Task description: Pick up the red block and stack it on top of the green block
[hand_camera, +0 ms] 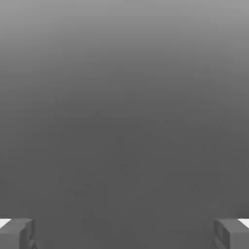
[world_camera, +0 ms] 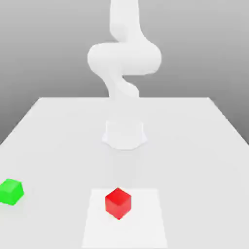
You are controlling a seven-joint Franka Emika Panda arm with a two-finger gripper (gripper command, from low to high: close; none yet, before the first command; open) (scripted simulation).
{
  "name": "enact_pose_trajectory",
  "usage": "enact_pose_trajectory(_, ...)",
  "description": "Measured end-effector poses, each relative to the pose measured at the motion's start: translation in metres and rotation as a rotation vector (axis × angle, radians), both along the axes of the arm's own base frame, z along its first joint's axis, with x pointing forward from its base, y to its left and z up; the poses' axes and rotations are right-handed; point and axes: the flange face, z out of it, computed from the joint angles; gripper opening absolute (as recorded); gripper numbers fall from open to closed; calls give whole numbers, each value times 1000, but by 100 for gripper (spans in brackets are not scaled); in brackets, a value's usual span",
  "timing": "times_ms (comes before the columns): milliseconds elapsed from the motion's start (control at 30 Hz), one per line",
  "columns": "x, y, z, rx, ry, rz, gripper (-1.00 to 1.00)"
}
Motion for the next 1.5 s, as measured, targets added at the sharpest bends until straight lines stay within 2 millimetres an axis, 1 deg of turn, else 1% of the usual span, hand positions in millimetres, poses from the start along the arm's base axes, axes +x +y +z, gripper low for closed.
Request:
enact_pose_trajectory(67, 26, -3, -49, -36, 76, 73, 0)
enact_pose_trajectory(133, 45, -5, -99, -72, 149, 146, 0)
enact_pose_trajectory(200, 58, -6, -149, -105, 219, 219, 0)
enact_pose_trajectory(300, 67, -5, -223, -153, 321, 331, 0)
enact_pose_trajectory(367, 66, -5, -270, -183, 388, 406, 0)
enact_pose_trajectory(433, 59, -5, -316, -213, 453, 482, 0)
enact_pose_trajectory(500, 48, -5, -360, -242, 518, 559, 0)
enact_pose_trajectory(600, 23, -8, -420, -282, 616, 676, 0)
enact_pose_trajectory(633, 15, -10, -437, -293, 643, 710, 0)
enact_pose_trajectory(667, 11, -11, -450, -299, 657, 725, 0)
enact_pose_trajectory(833, 8, -11, -502, -305, 669, 745, 0)
enact_pose_trajectory(867, 7, -11, -512, -305, 670, 745, -100)
enact_pose_trajectory(1033, 7, -11, -512, -303, 672, 745, -100)
enact_pose_trajectory(1067, 6, -11, -517, -303, 672, 745, -100)
enact_pose_trajectory(1100, 6, -11, -514, -303, 672, 745, -100)
enact_pose_trajectory(1167, 8, -11, -499, -305, 671, 746, -100)
enact_pose_trajectory(1300, 7, -11, -462, -302, 672, 744, -100)
enact_pose_trajectory(1333, 8, -26, -456, -288, 676, 708, -100)
enact_pose_trajectory(1367, 10, -47, -452, -268, 683, 657, -100)
enact_pose_trajectory(1433, 12, -96, -446, -223, 695, 539, -100)
enact_pose_trajectory(1500, 8, -147, -440, -178, 705, 422, -100)
